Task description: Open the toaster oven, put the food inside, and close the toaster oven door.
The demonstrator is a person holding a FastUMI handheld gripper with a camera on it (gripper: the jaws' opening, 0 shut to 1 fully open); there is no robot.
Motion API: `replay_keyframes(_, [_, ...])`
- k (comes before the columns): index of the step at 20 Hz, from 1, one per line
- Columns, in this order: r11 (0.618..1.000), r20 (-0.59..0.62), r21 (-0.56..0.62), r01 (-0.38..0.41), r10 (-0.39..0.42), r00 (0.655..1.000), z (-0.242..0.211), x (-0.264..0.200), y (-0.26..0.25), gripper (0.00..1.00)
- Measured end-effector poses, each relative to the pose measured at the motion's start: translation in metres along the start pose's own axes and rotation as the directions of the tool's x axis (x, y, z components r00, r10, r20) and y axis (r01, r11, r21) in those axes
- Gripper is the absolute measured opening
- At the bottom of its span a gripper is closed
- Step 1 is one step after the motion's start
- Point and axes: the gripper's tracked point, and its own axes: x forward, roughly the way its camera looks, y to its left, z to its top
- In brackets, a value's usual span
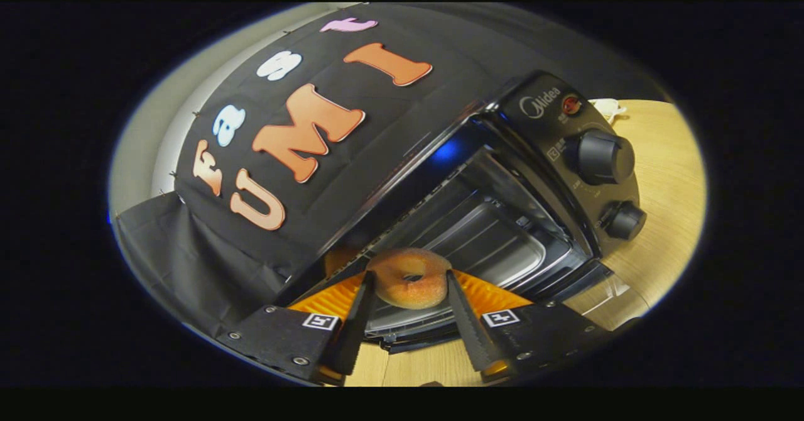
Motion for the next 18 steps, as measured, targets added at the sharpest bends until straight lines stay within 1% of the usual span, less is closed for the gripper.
replay_keyframes(1, [1.000, 0.008, -0.018, 0.002, -0.002, 1.000, 0.001, -0.001, 0.001, 0.71])
replay_keyframes(3, [0.992, 0.052, -0.121, 0.026, -0.020, 0.998, 0.007, -0.003, -0.001, 0.77])
replay_keyframes(4, [0.983, 0.077, -0.181, 0.033, -0.020, 0.997, 0.010, -0.005, 0.002, 0.80])
replay_keyframes(5, [0.969, 0.097, -0.240, 0.052, -0.029, 0.995, 0.012, -0.006, 0.001, 0.81])
replay_keyframes(7, [0.945, 0.107, -0.316, 0.078, -0.046, 0.993, 0.014, -0.014, -0.001, 0.87])
replay_keyframes(8, [0.937, 0.096, -0.340, 0.076, -0.045, 0.994, 0.011, -0.021, 0.000, 0.88])
replay_keyframes(11, [0.901, 0.044, -0.421, 0.102, -0.092, 0.995, -0.002, -0.047, -0.010, 0.90])
replay_keyframes(15, [0.856, -0.016, -0.511, 0.079, -0.101, 0.995, -0.020, -0.093, -0.015, 0.91])
replay_keyframes(18, [0.837, -0.078, -0.543, 0.061, -0.123, 0.989, -0.041, -0.126, -0.027, 0.91])
